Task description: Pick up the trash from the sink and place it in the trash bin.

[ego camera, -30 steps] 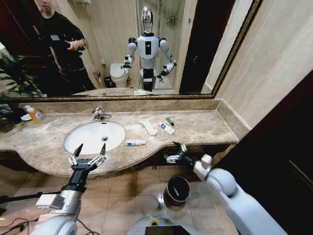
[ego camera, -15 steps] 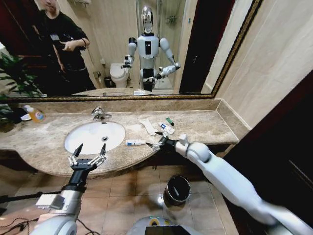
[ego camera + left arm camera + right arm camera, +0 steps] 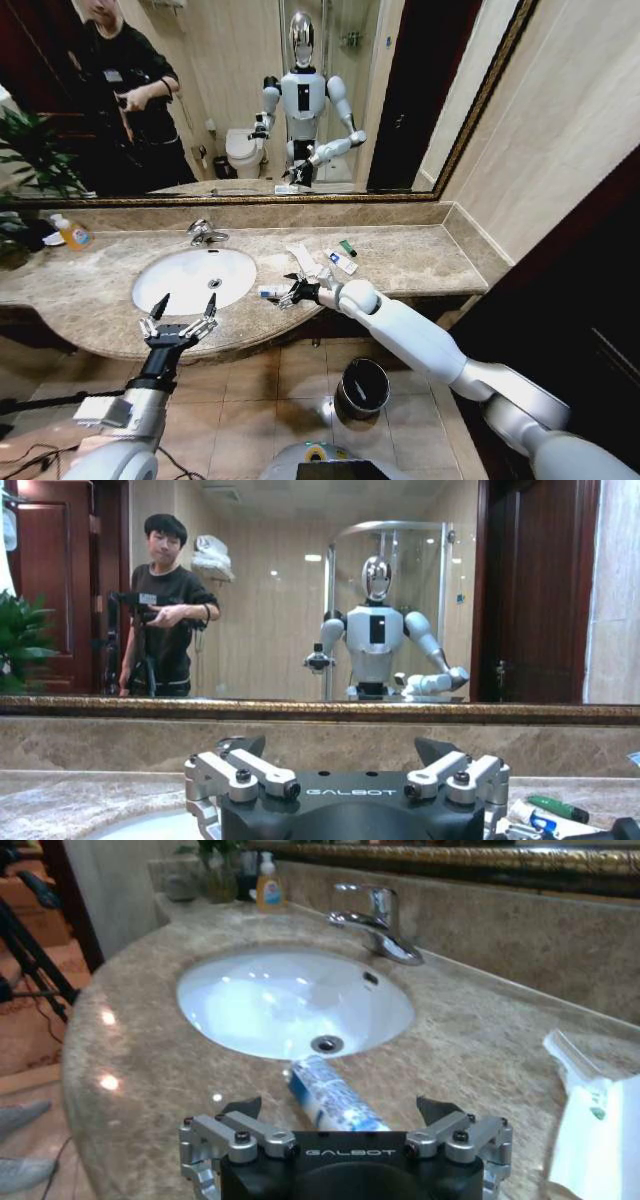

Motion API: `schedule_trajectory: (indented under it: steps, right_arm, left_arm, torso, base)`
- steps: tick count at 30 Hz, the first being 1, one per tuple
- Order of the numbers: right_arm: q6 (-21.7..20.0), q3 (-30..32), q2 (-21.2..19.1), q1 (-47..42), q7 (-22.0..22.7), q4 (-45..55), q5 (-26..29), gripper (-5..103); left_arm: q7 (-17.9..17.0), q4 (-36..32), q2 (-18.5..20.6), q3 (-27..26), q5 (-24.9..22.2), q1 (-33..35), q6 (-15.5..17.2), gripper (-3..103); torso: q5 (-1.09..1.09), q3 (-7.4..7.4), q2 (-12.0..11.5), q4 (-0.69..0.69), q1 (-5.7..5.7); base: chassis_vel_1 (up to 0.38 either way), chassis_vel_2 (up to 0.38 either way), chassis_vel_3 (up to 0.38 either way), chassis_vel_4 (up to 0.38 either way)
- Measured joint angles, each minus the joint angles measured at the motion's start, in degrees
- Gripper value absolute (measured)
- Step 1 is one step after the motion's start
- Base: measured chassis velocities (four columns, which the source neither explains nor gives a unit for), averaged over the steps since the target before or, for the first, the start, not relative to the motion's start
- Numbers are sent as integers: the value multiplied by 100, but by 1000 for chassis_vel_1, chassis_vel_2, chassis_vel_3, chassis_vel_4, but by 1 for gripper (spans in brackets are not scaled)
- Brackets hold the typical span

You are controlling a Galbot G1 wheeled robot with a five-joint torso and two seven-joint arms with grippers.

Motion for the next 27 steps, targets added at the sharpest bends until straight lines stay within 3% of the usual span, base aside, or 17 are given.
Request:
schedule_trajectory:
  steps: [6,11,13,17,27]
  right_arm:
    - [-88,-43,10,50,57,-131,-28,101]
    - [-137,-74,-9,12,219,-144,-154,82]
    - [-138,-90,-12,6,268,-145,-182,82]
    - [-142,-133,5,1,407,-146,-209,60]
    - [-155,-138,49,-61,748,7,-153,31]
  left_arm:
    - [0,0,0,0,0,0,0,100]
    - [0,0,0,0,0,0,0,100]
    - [0,0,0,0,0,0,0,100]
    - [0,0,0,0,0,0,0,100]
    - [0,0,0,0,0,0,0,100]
  torso:
    - [0,0,0,0,0]
    - [0,0,0,0,0]
    - [0,0,0,-1,0]
    - [1,0,0,0,0]
    - [1,0,1,0,0]
  base:
    - [0,0,0,0]
    - [0,0,0,0]
    - [0,0,0,0]
    - [0,0,0,0]
    - [0,0,0,0]
